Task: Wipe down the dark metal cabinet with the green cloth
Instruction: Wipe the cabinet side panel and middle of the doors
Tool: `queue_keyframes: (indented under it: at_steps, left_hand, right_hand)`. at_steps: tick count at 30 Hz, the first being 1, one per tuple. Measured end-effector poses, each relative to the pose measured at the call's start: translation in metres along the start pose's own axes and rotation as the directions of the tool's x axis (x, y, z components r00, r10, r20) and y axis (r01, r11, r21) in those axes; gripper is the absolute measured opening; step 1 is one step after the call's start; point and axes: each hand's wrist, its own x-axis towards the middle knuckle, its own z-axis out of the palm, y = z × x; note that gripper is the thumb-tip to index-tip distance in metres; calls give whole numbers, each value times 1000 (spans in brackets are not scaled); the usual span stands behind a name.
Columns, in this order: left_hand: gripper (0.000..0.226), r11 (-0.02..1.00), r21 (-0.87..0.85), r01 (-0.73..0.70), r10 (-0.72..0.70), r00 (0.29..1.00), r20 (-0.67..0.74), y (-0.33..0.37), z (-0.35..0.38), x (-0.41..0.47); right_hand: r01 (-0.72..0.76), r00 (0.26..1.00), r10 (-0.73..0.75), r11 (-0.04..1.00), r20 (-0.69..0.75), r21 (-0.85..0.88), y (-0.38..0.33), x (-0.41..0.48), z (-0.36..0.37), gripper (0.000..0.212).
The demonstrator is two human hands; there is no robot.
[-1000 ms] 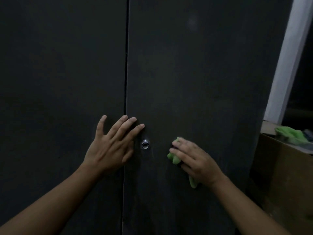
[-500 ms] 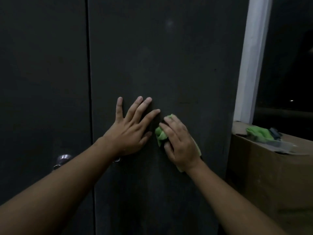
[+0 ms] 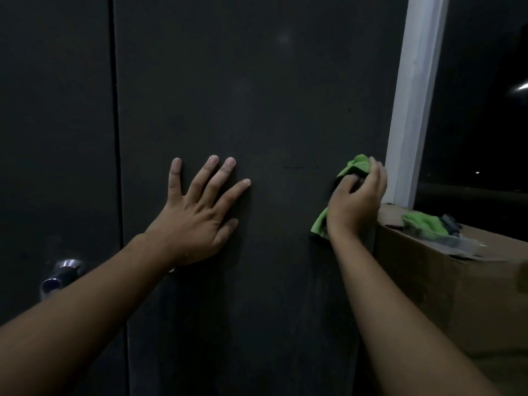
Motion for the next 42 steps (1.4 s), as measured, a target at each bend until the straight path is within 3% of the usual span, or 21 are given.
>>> queue_keyframes:
  at_steps: [2, 4, 6, 7, 8, 10, 12, 13, 15, 20, 23, 26, 28, 30, 32, 34, 36, 37, 38, 40, 42]
  left_hand:
    - [70, 1000, 10, 1, -1, 1000, -6, 0, 1, 0]
    - [70, 1000, 17, 5, -5, 1000, -7, 0, 2, 1]
    - [70, 1000, 25, 8, -8, 1000, -3, 0, 3, 2]
    - [70, 1000, 27, 10, -10, 1000, -4, 0, 3, 2]
    - [70, 1000, 27, 12, -11, 1000, -6, 1, 3, 1]
    - [70, 1000, 23, 14, -13, 1000, -12, 2, 4, 1]
    - [70, 1000, 18, 22, -21, 1000, -20, 3, 4, 1]
    - [70, 1000, 18, 25, -24, 999, -25, 3, 4, 1]
    - [71, 999, 20, 25, -24, 999, -33, 2, 5, 2]
    - [70, 999, 18, 34, -33, 999, -40, 4, 6, 1]
    - [70, 999, 8, 38, -37, 998, -44, 4, 6, 2]
    - [70, 999, -4, 43, -44, 999, -33, 5, 5, 2]
    - [70, 999, -6, 45, -45, 999, -16, 6, 4, 2]
    - [70, 998, -13, 54, -54, 999, 5, 6, 3, 2]
    - [70, 998, -21, 66, -65, 998, 23, 6, 2, 2]
    - [70, 997, -22, 72, -71, 997, 31, 6, 2, 2]
    - [69, 997, -19, 73, -73, 997, 32, 6, 2, 2]
    - [69, 997, -22, 73, -72, 997, 34, 6, 2, 2]
    - [69, 997, -26, 73, -72, 997, 37, 6, 2, 2]
    - [69, 997, -29, 67, -66, 997, 47, 6, 1, 2]
    - [69, 997, -33, 63, -62, 997, 46, 6, 1, 2]
  right_hand:
    - [301, 941, -296, 953, 162, -9, 9, -23, -4, 45]
    - [584, 737, -576, 806, 354, 95, 33, -42, -17, 46]
    - [714, 552, -695, 679, 460, 169, 60, -47, -34, 47]
    - [720, 528, -690, 673, 494, 170, 71, -47, -42, 49]
    - [692, 563, -648, 709, 514, 135, 80, -47, -49, 51]
    - [517, 762, -464, 856, 451, 8, 86, -41, -55, 52]
    - [213, 950, -192, 975, 247, -62, 70, -21, -48, 48]
    - [70, 986, -61, 996, 153, -57, 58, -6, -41, 45]
    - [-92, 993, 94, 995, 77, -21, 36, 25, -28, 42]
    - [186, 968, -173, 981, 184, -61, 45, 14, -32, 47]
    - [204, 949, -175, 975, 263, -89, 81, -29, -53, 51]
    - [36, 975, -15, 995, 223, -94, 105, -75, -73, 50]
    - [-167, 973, 180, 981, 144, -97, 111, -101, -83, 49]
    - [-477, 877, 480, 875, 15, -83, 108, -116, -79, 49]
    - [-647, 762, 645, 760, -63, -58, 92, -123, -68, 48]
    - [-546, 837, 547, 835, -7, -73, 74, -138, -61, 49]
    - [-212, 960, 223, 974, 170, -80, 64, -167, -63, 52]
    - [-20, 952, 34, 999, 304, -50, 63, -183, -68, 55]
    - [150, 888, -133, 989, 440, -3, 69, -197, -75, 58]
    - [410, 662, -380, 905, 646, 112, 96, -209, -93, 59]
    - [573, 452, -516, 793, 727, 206, 122, -201, -108, 59]
